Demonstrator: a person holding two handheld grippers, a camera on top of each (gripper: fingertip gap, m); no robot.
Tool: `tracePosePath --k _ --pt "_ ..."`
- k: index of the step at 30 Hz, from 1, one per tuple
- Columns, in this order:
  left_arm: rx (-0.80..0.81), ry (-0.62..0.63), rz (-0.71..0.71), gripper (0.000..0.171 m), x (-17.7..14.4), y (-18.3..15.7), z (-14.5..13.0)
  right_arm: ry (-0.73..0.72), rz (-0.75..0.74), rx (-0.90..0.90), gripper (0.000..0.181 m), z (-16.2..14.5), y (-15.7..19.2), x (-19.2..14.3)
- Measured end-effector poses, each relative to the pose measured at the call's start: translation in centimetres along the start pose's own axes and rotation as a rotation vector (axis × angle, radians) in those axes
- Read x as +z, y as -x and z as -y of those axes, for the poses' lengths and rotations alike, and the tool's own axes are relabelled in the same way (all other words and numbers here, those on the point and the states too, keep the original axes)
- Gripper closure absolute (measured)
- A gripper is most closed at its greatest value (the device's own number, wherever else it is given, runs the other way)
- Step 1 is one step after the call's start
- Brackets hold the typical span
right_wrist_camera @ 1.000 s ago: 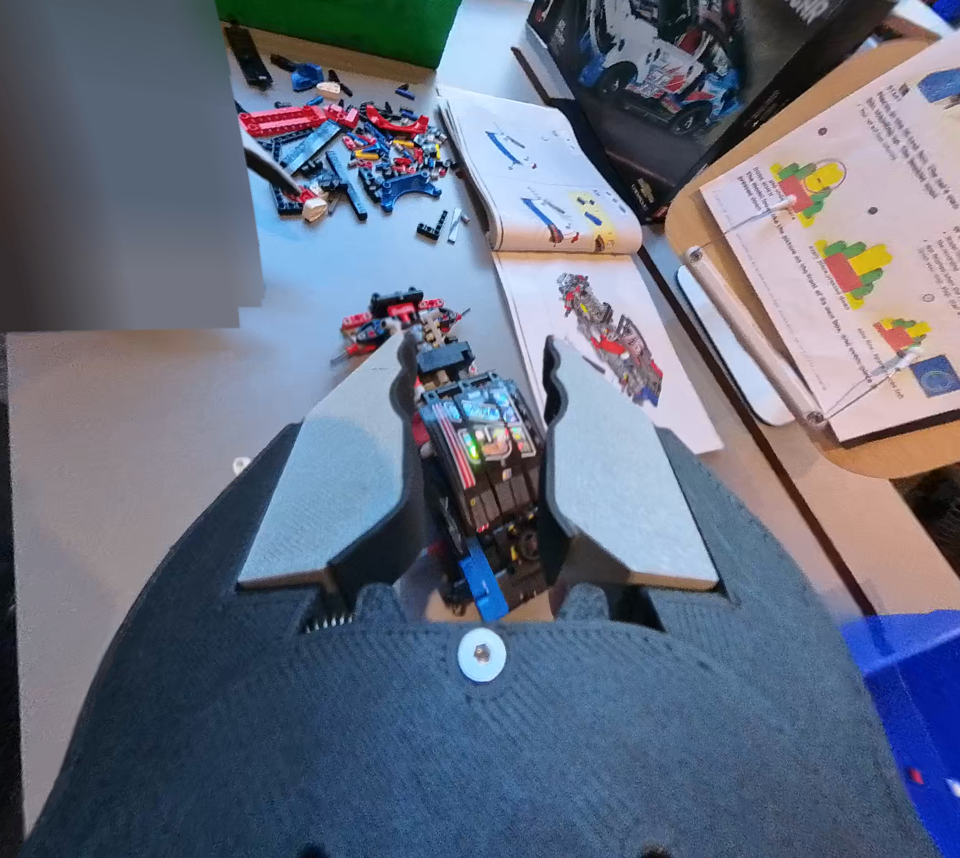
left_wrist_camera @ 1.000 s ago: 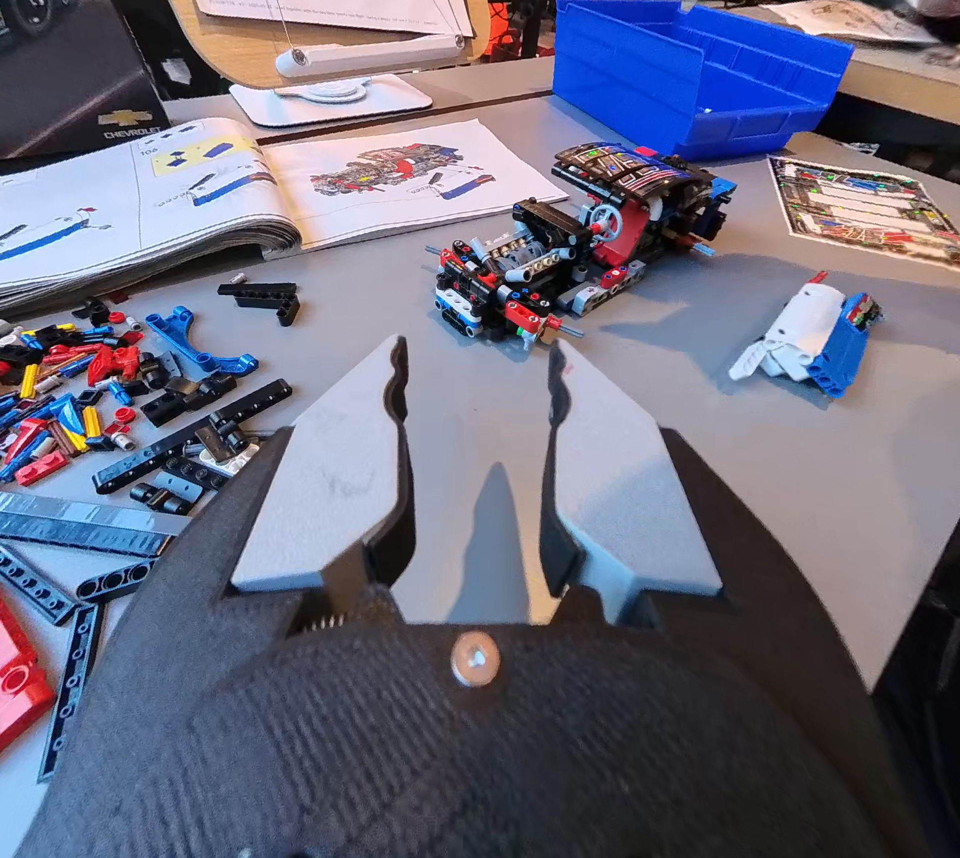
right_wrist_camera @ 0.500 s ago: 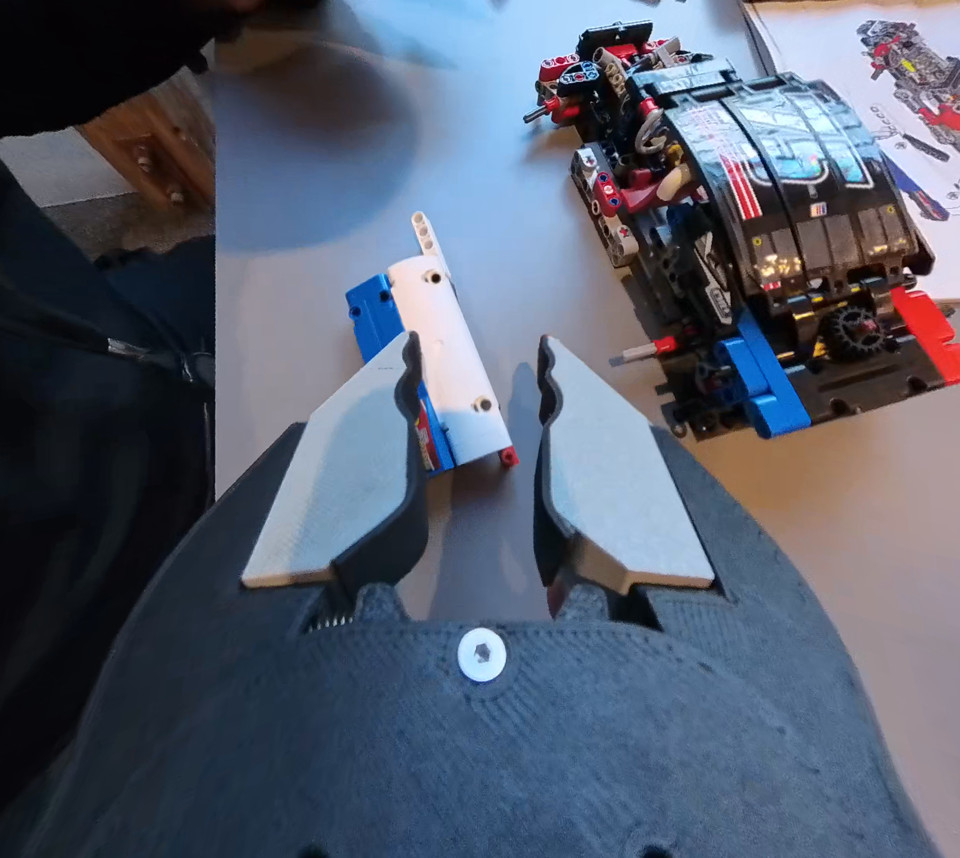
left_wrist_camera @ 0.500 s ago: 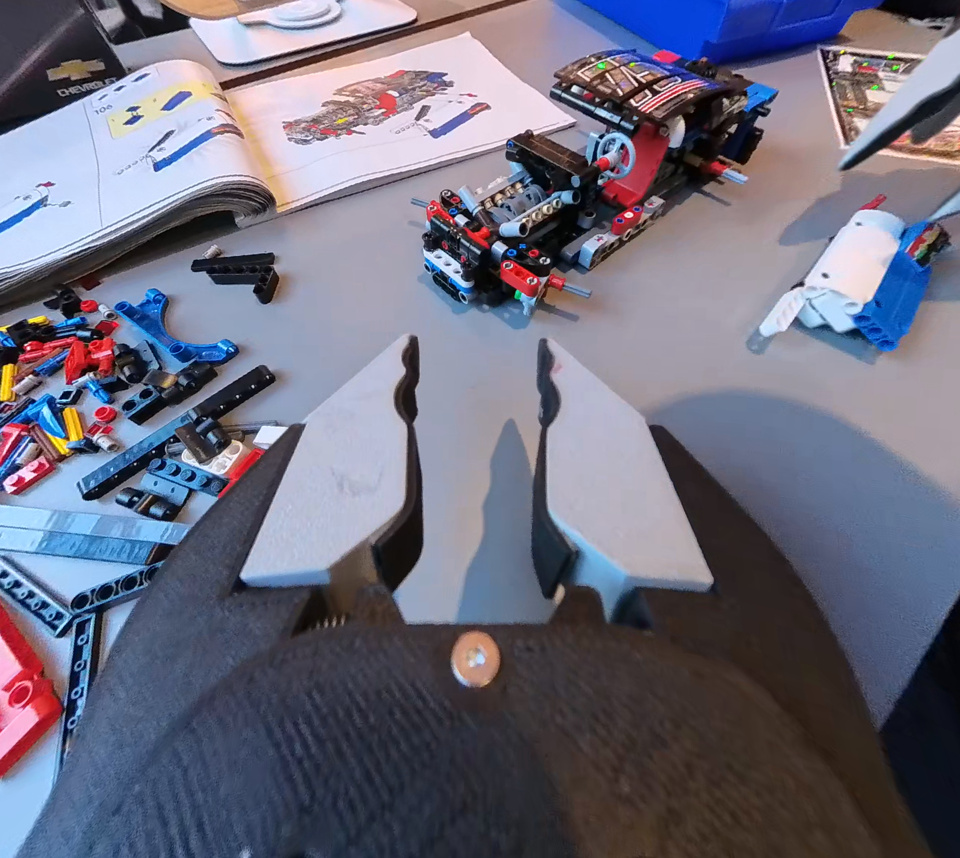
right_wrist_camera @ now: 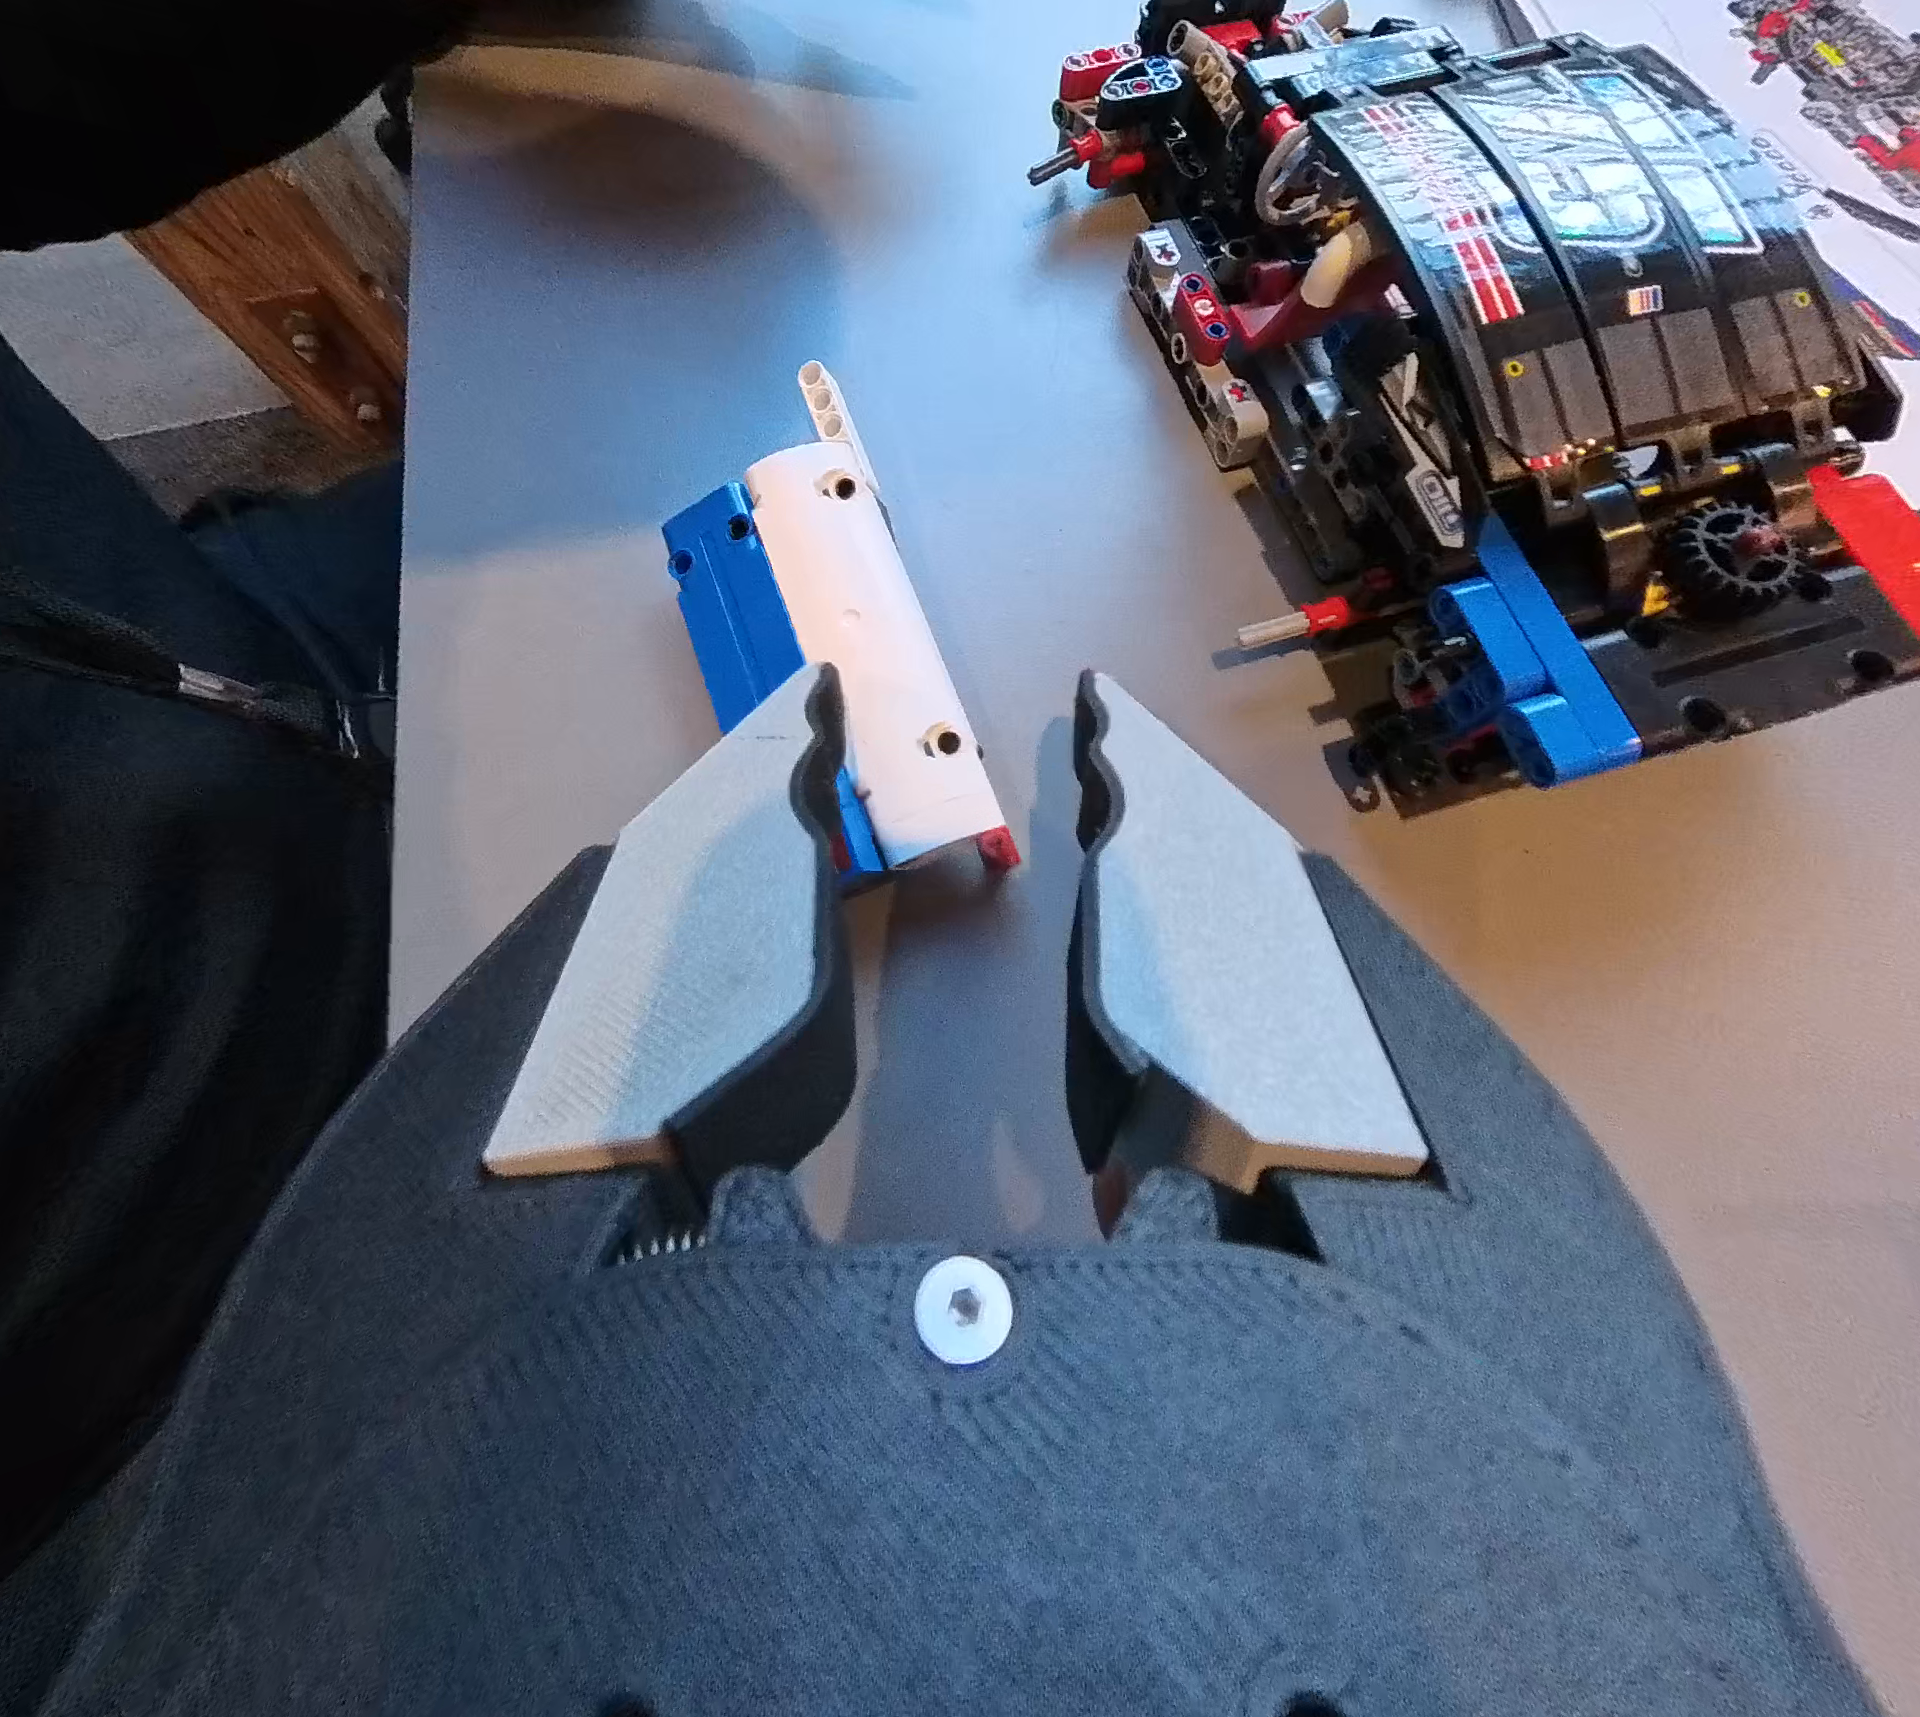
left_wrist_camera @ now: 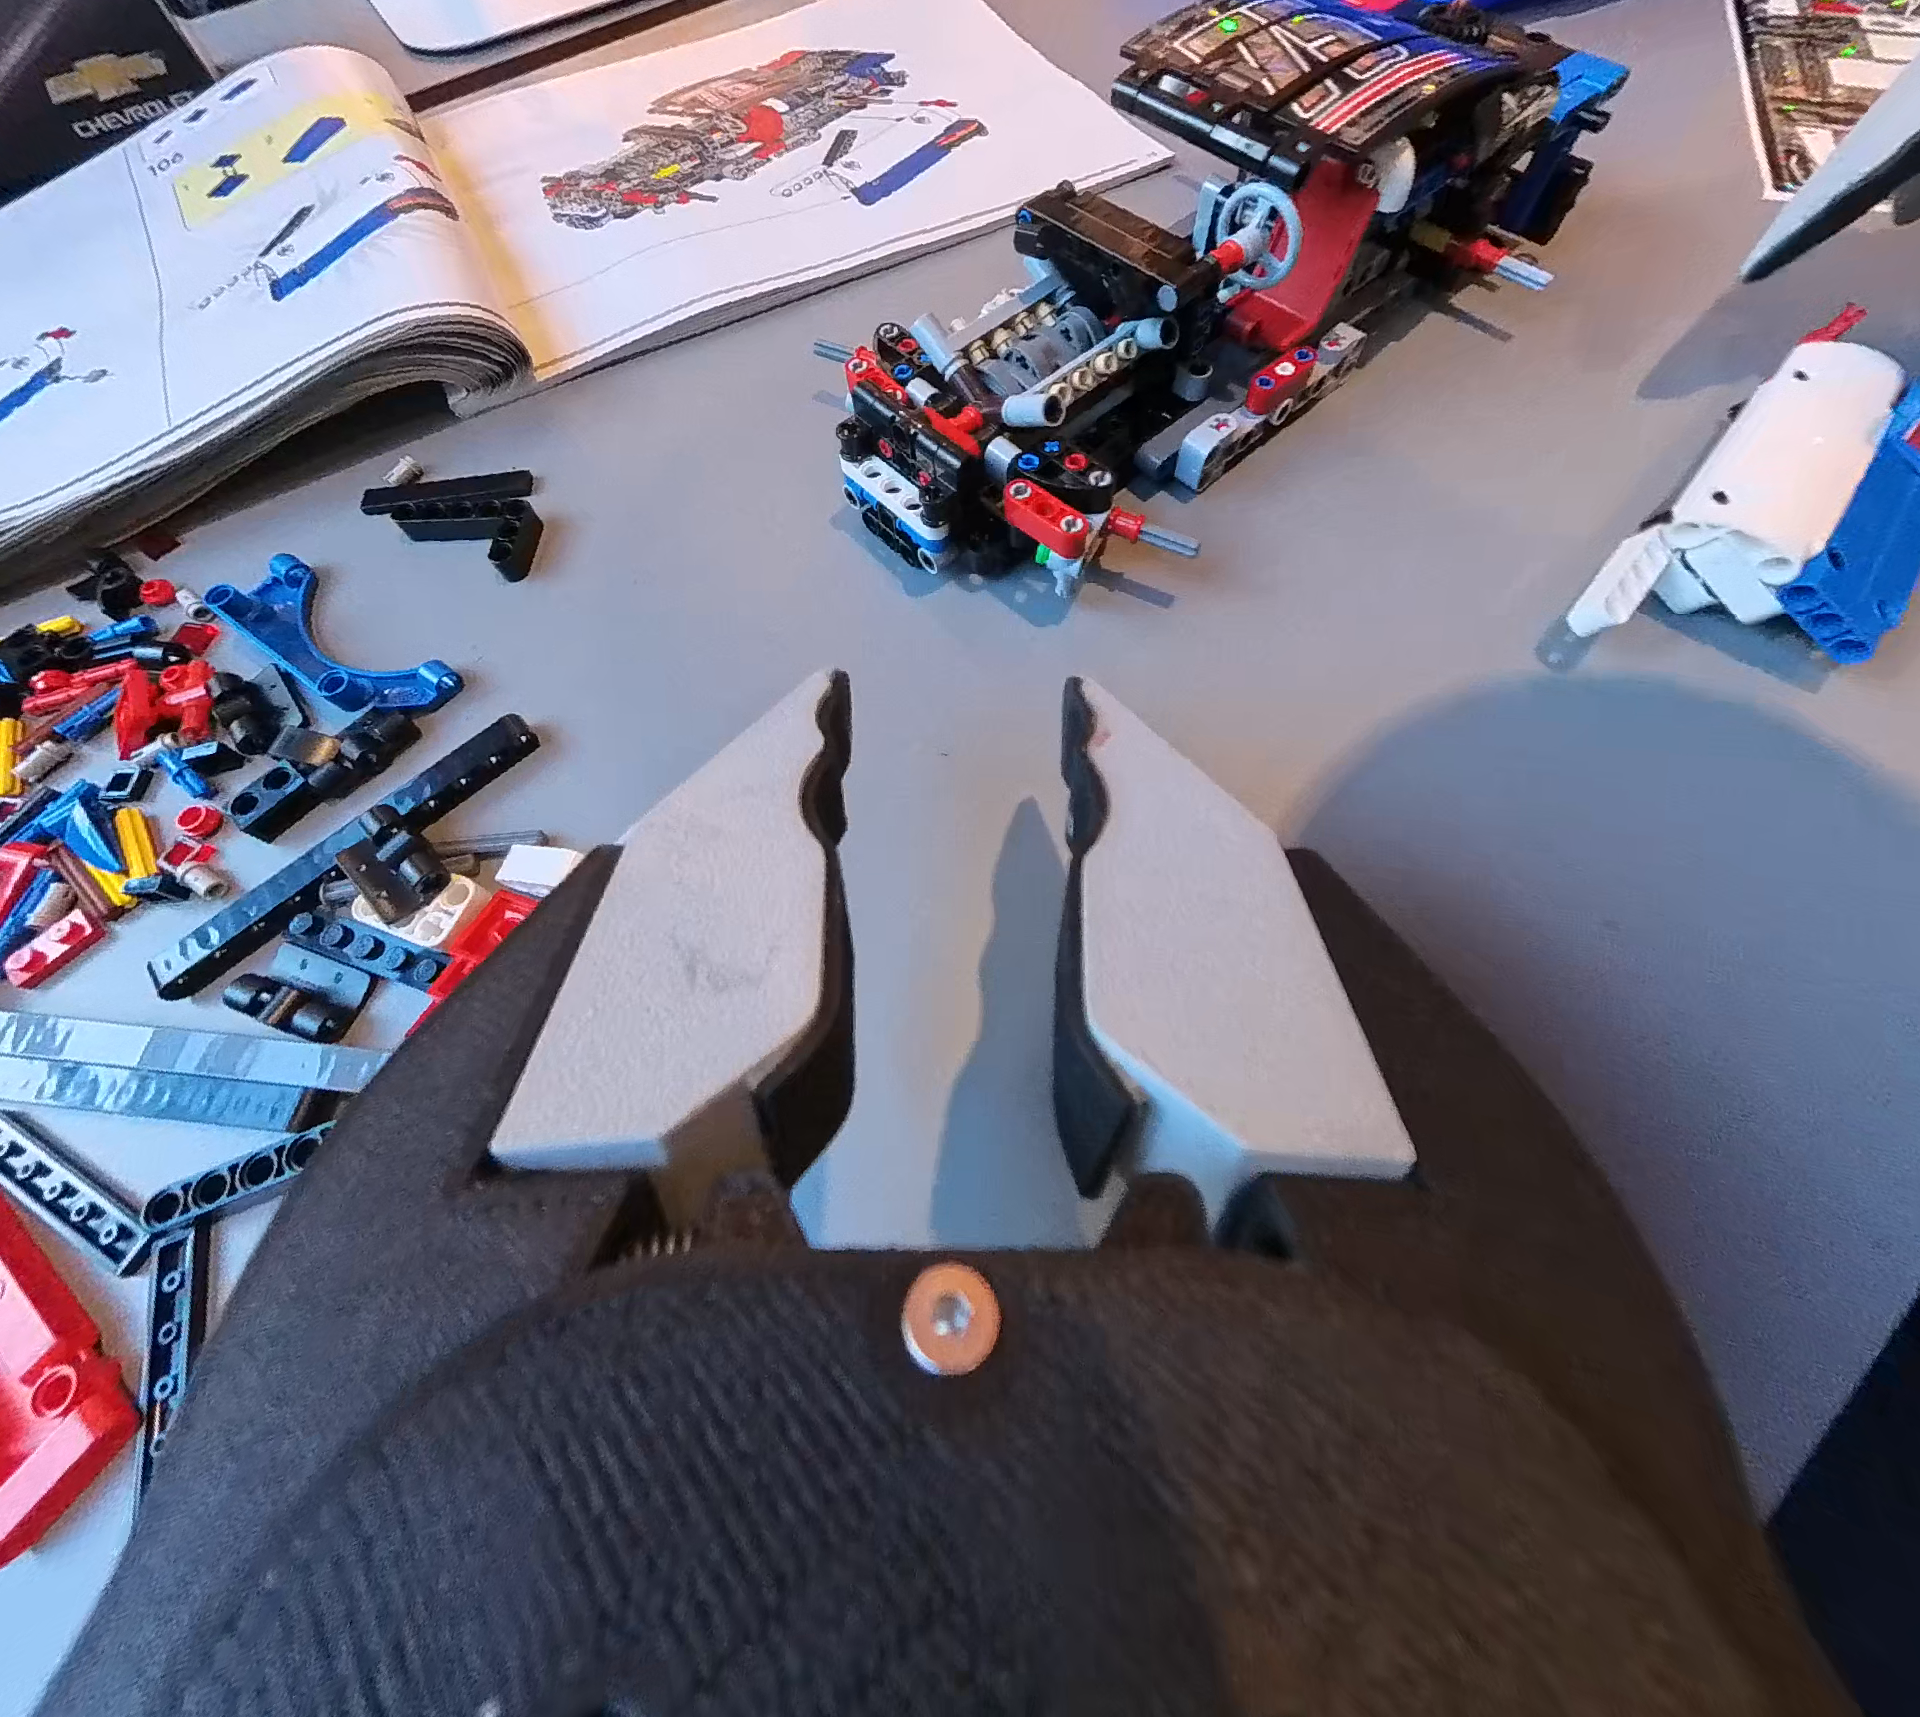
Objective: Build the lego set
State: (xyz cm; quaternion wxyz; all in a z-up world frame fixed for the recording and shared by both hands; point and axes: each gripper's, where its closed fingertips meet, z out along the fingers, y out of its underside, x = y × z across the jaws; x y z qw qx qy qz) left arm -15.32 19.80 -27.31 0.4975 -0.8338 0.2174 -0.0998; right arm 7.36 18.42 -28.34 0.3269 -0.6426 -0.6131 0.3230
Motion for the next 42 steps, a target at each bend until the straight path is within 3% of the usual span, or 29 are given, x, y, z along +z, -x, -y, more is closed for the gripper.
tracePosePath --k 17,22,24,28,32,36,42 --pt "0.014 0.031 0.002 0.135 0.3 -0.1 -0.4 -0.015 0.035 -0.013 0.137 -0.3 0.6 0.0" --pt "0.096 0.022 -0.037 0.132 0.4 -1.5 -0.2 0.038 0.041 -0.053 0.135 -1.2 1.0 0.5" --pt "0.148 -0.008 -0.120 0.130 0.4 -3.5 0.3 0.066 0.059 -0.069 0.133 -1.5 1.3 1.0" --pt "0.111 -0.090 -0.459 0.135 -0.1 -9.9 2.1 0.127 0.118 -0.111 0.135 -1.8 2.3 1.5" --pt "0.030 0.077 -0.745 0.124 0.7 -14.7 1.2 0.149 0.007 -0.353 0.137 -1.3 2.6 1.3" --pt "0.074 0.152 -0.790 0.122 1.4 -16.3 0.5 0.134 -0.234 -0.638 0.140 -0.4 2.7 1.1" --pt "0.019 0.214 -0.923 0.142 1.2 -18.7 0.5 0.072 -0.365 -0.706 0.143 0.3 3.2 1.2"
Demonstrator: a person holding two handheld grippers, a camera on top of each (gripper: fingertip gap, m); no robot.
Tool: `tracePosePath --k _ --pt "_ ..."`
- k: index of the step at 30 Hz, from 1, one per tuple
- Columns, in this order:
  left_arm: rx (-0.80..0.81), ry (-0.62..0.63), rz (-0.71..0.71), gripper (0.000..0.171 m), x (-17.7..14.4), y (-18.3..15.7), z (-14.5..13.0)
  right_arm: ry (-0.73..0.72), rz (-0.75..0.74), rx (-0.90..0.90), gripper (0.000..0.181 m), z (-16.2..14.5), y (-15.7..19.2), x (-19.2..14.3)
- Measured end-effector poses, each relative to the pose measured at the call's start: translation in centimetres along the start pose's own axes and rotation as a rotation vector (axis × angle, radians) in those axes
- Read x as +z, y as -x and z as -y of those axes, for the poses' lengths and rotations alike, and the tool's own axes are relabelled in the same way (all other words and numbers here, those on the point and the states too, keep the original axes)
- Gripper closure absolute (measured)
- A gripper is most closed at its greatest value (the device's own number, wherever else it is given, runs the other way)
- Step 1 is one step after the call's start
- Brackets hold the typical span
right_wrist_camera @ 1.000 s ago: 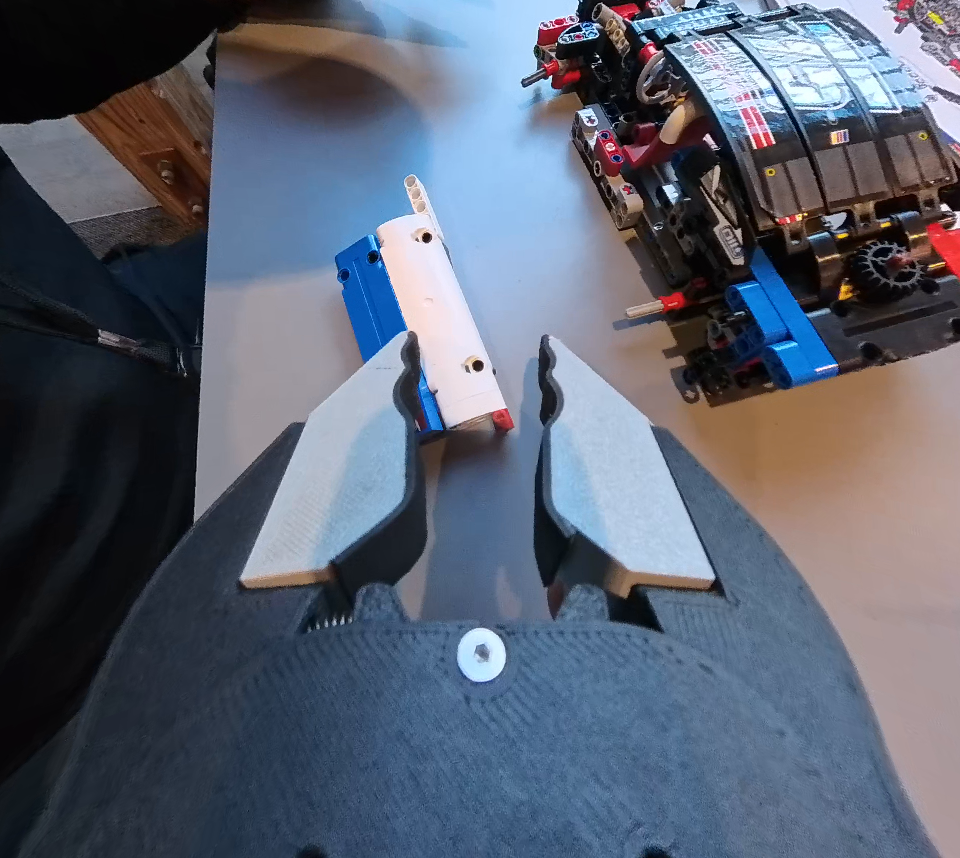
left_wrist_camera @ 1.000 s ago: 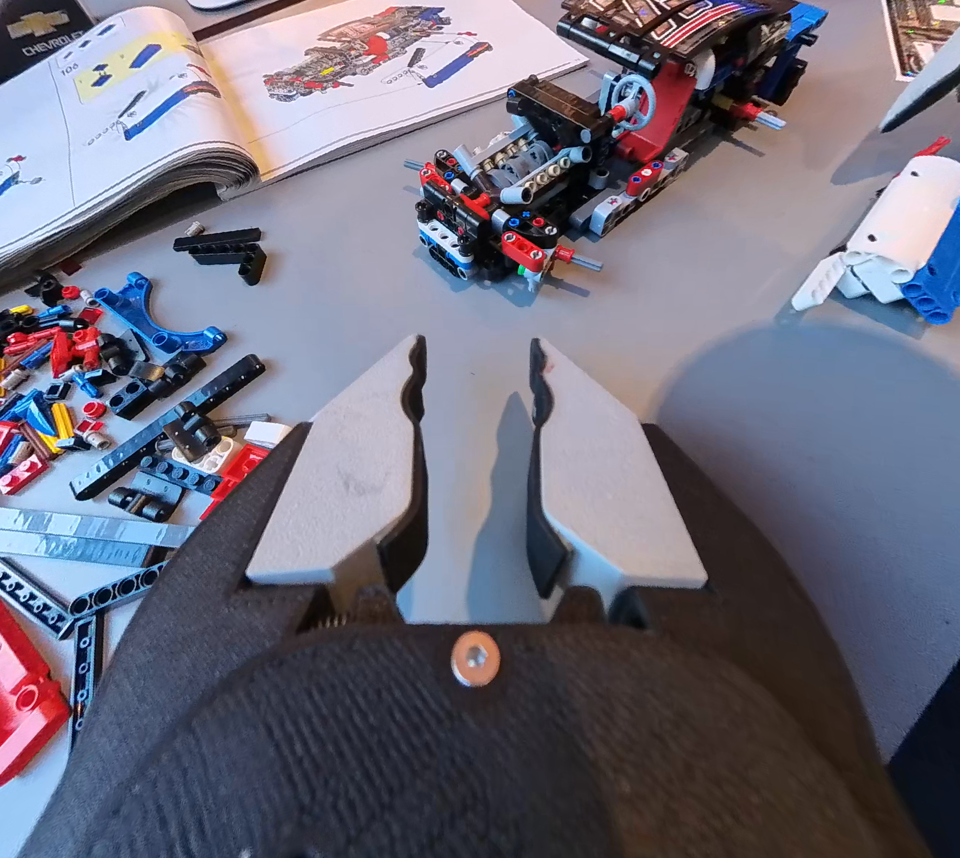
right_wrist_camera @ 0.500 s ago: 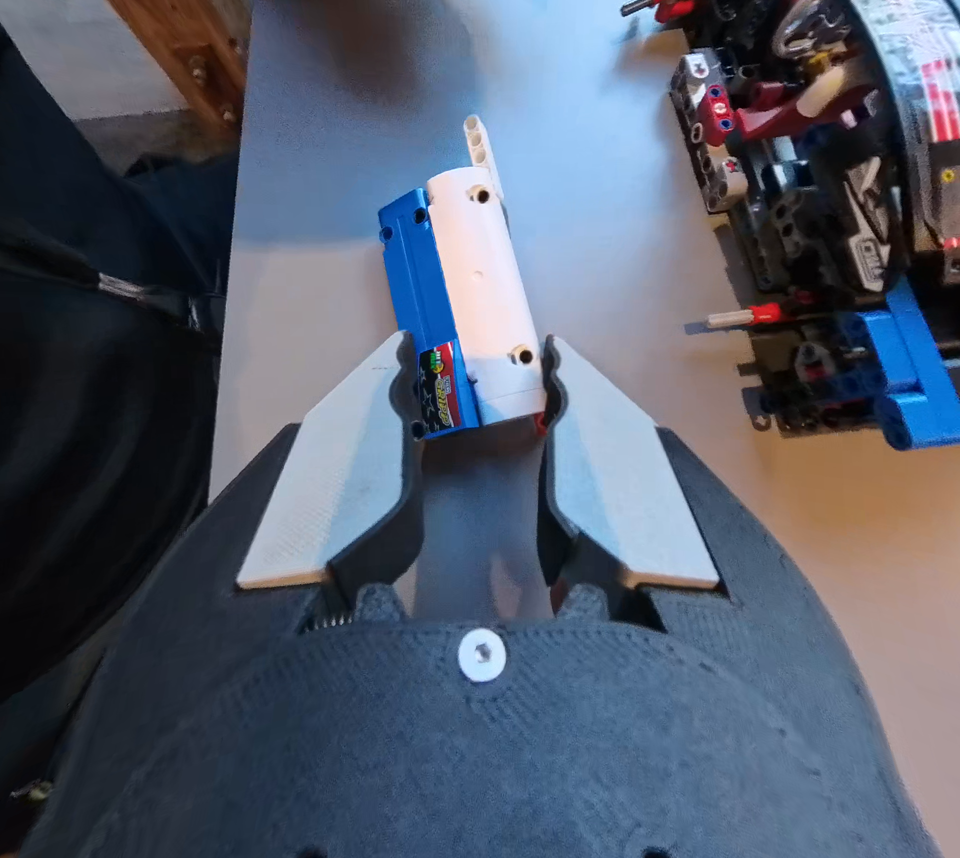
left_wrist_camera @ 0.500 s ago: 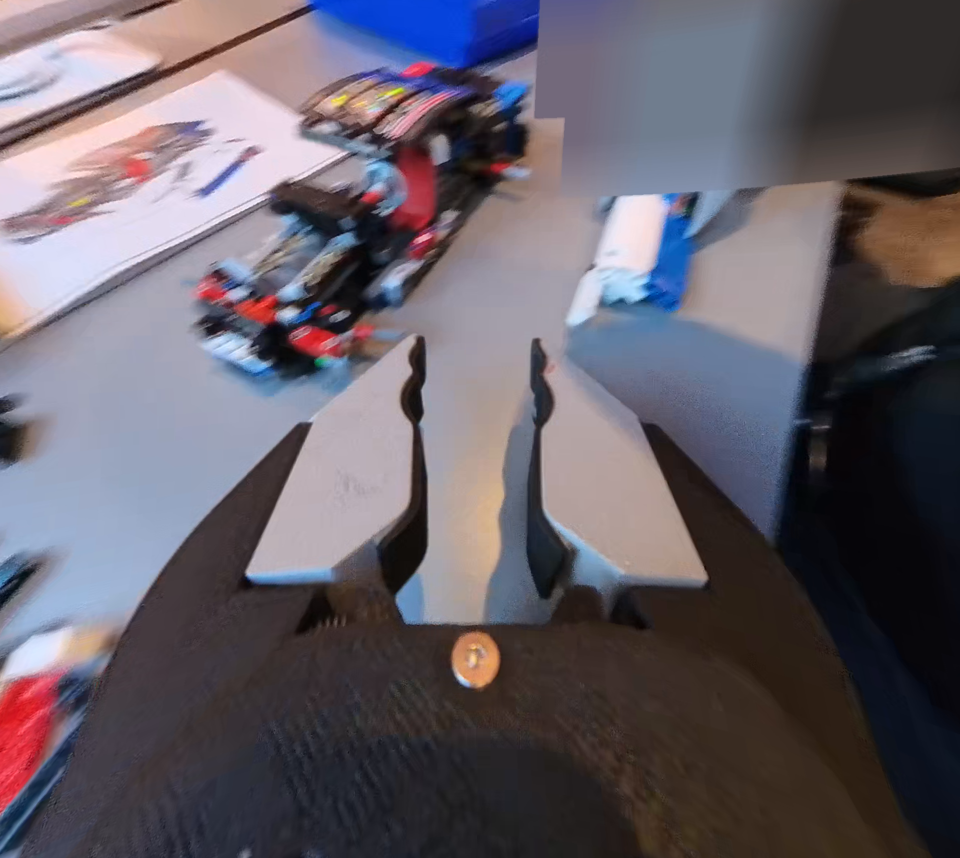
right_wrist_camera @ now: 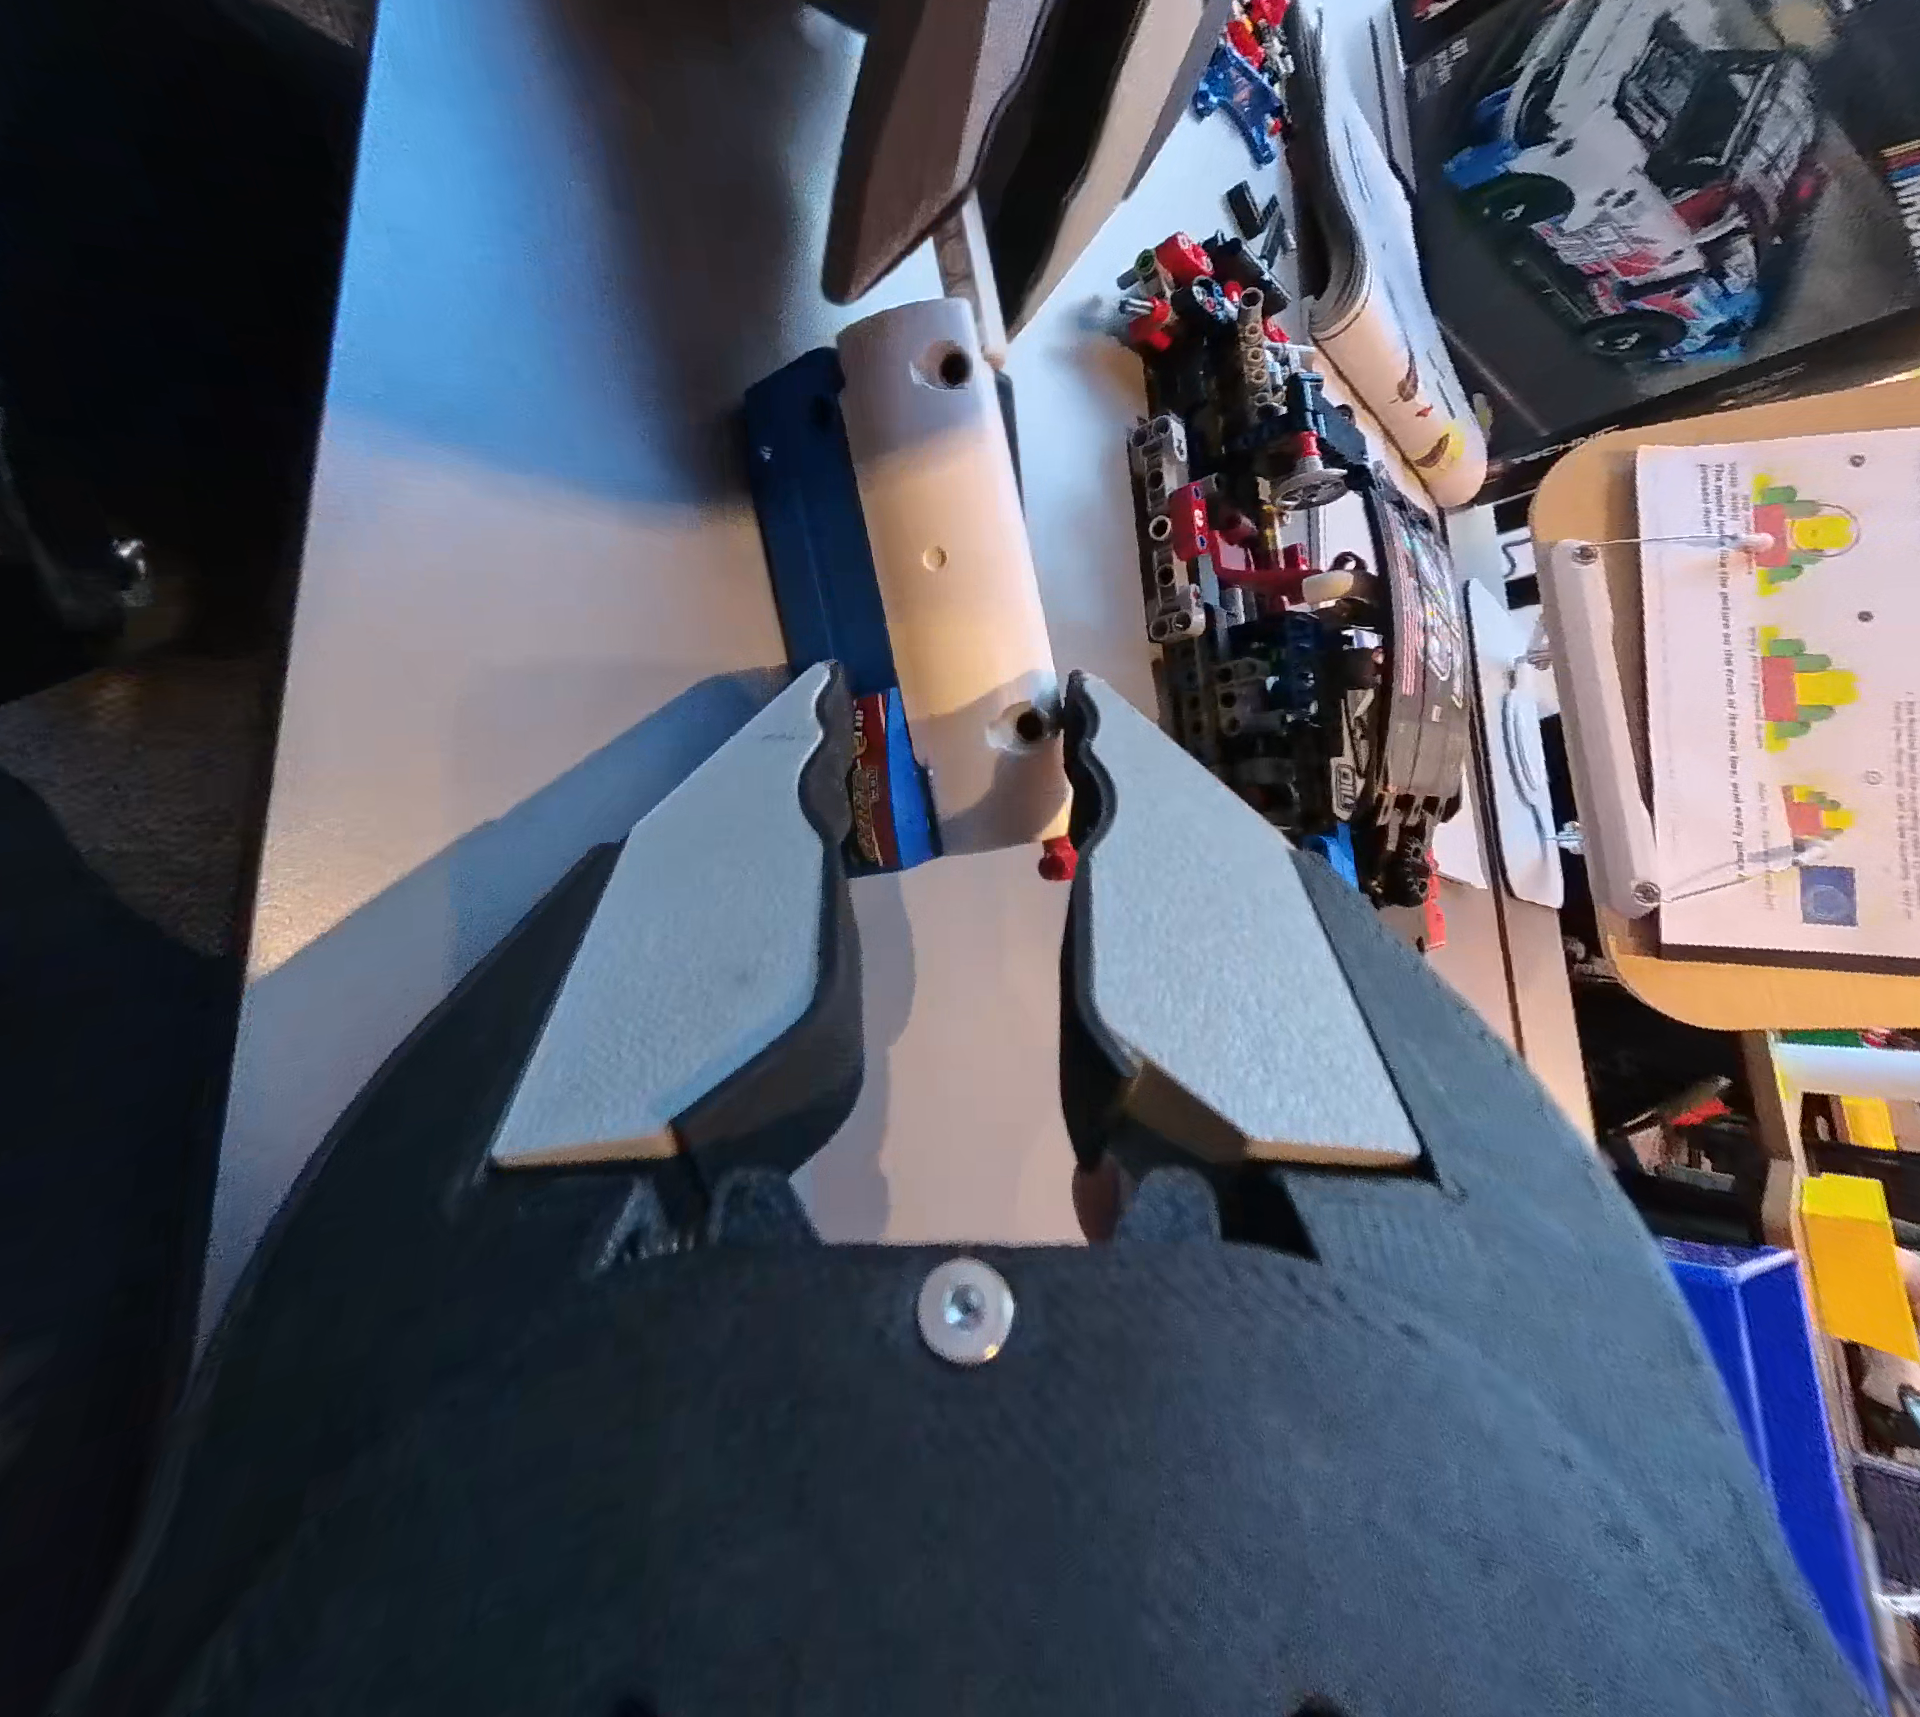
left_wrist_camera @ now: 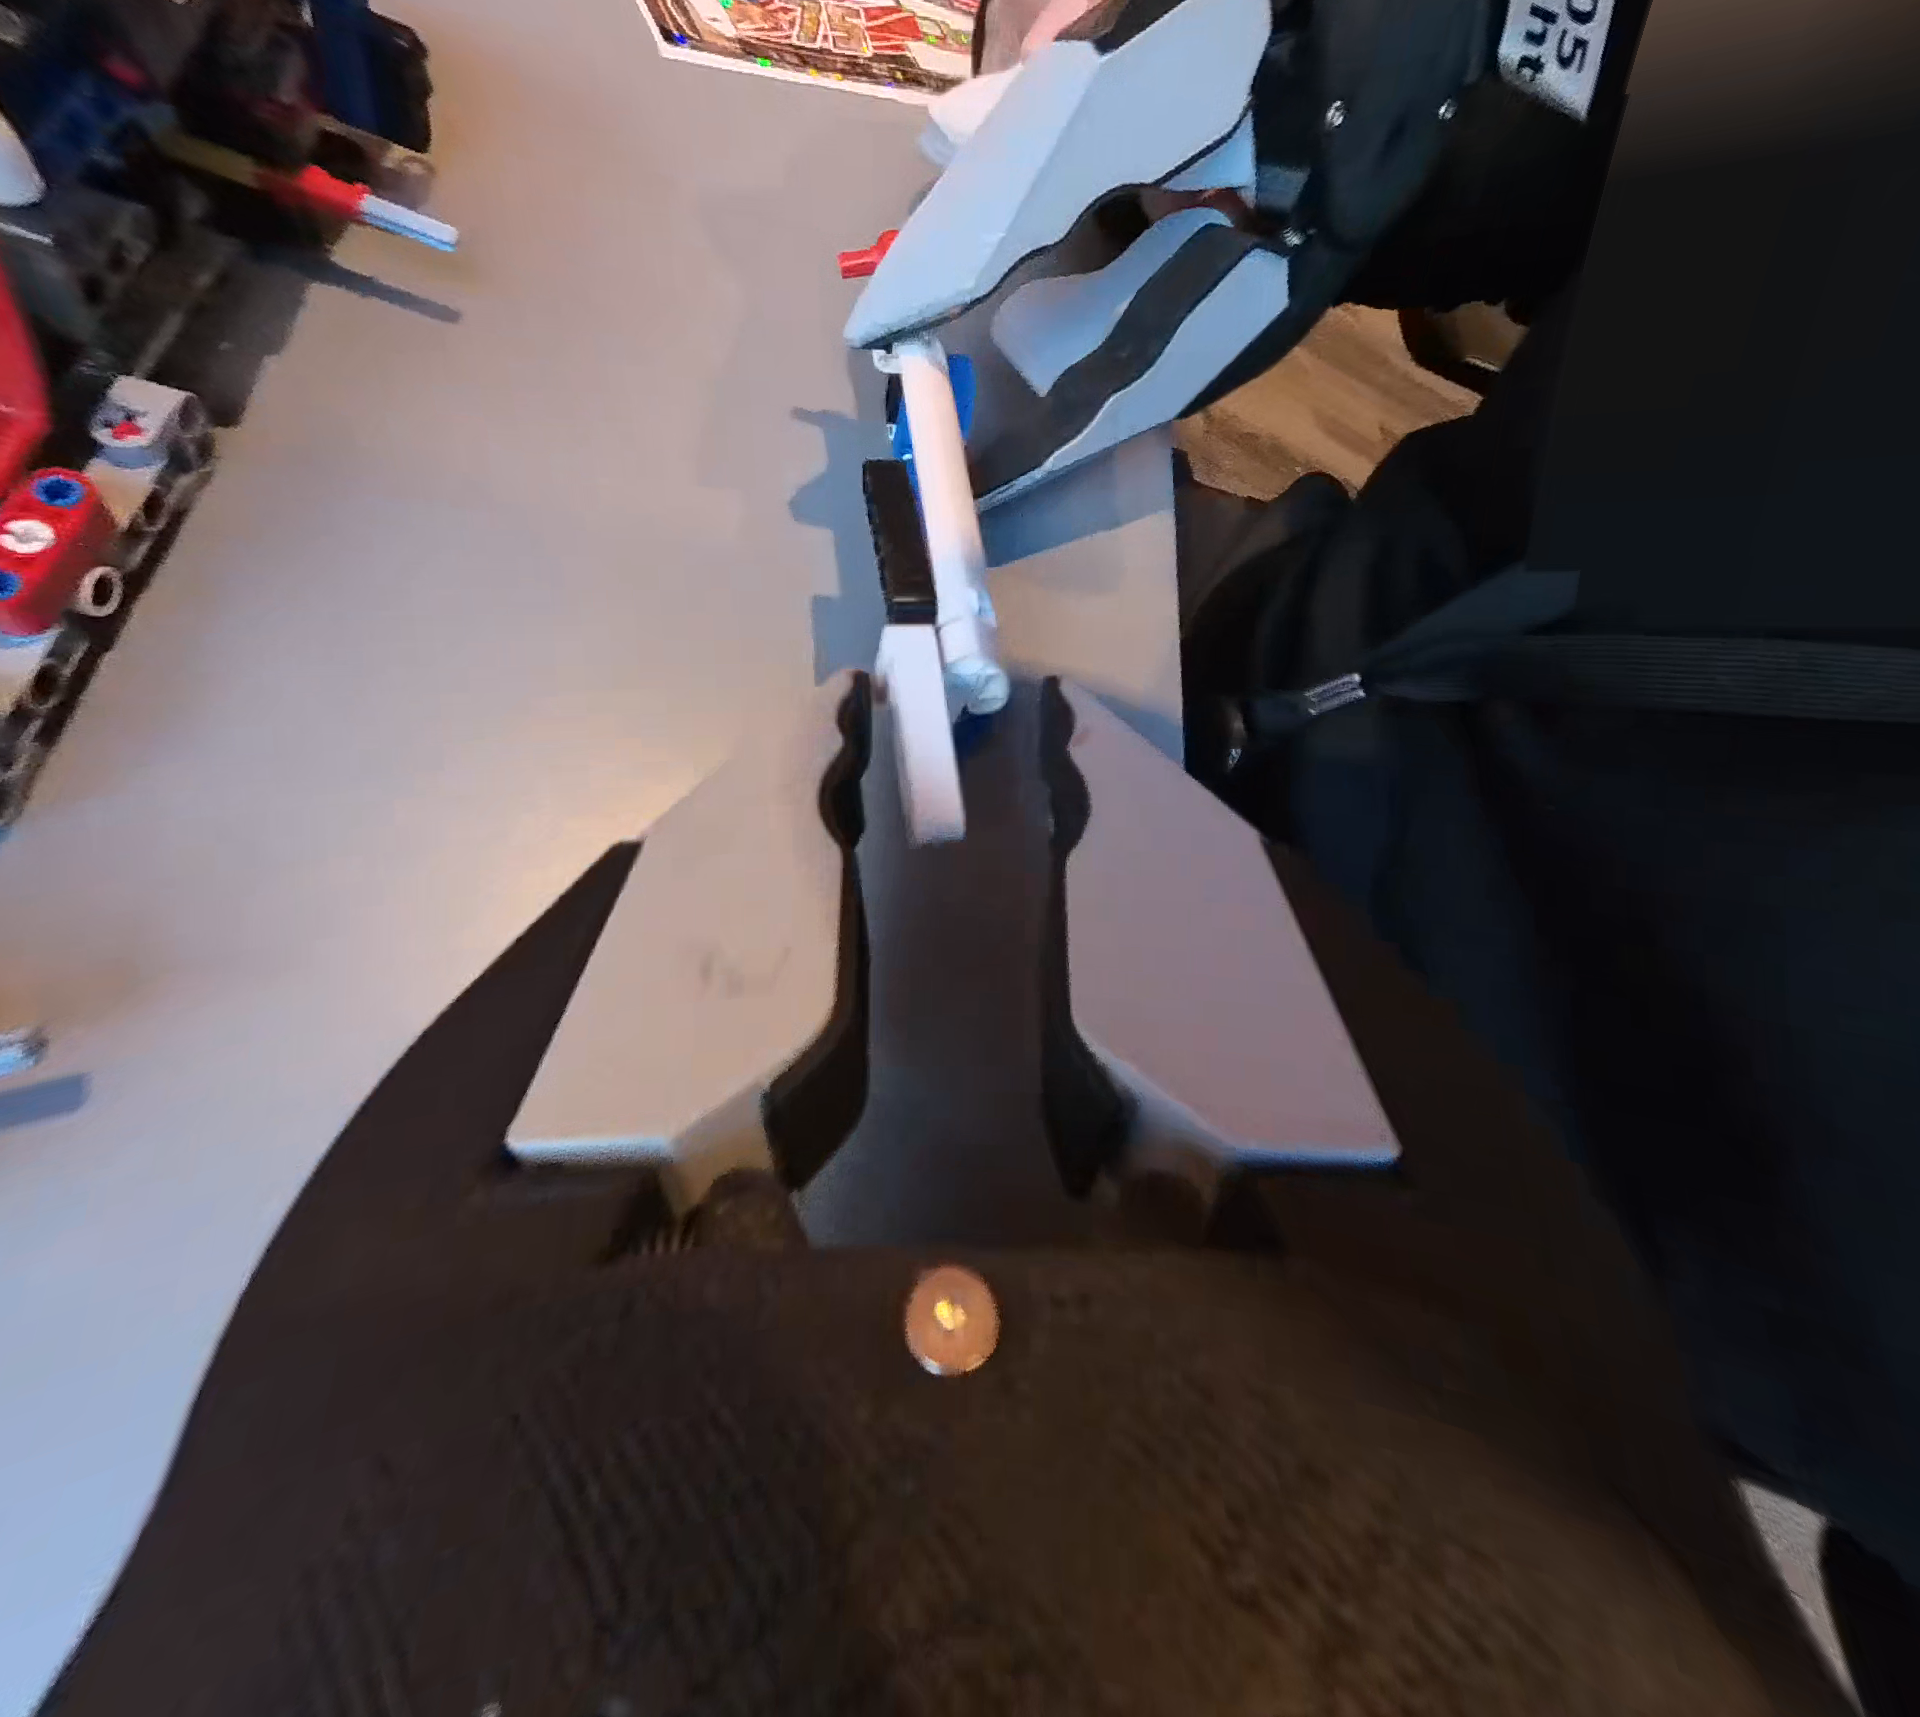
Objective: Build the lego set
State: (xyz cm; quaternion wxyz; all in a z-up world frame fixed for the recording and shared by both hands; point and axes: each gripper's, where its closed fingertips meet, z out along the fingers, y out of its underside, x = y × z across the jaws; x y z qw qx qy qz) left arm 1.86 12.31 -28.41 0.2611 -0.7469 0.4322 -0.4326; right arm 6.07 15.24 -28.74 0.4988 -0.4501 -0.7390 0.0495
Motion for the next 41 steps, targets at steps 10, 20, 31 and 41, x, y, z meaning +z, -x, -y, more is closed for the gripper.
tracePosePath --k 10,20,31,41 --pt "-0.001 0.025 0.048 0.147 0.8 1.0 0.3 -0.086 0.016 0.180 0.147 -0.1 -1.1 0.5" --pt "0.290 -0.020 0.030 0.147 -0.3 2.0 2.0 -0.356 0.318 0.486 0.149 1.4 -4.9 -1.1" --pt "0.384 0.004 0.139 0.147 -0.1 3.3 2.0 -0.432 0.412 0.540 0.151 0.9 -4.6 0.6" --pt "0.438 -0.014 0.150 0.147 0.0 3.1 2.3 -0.483 0.350 0.577 0.150 1.0 -6.1 0.1"
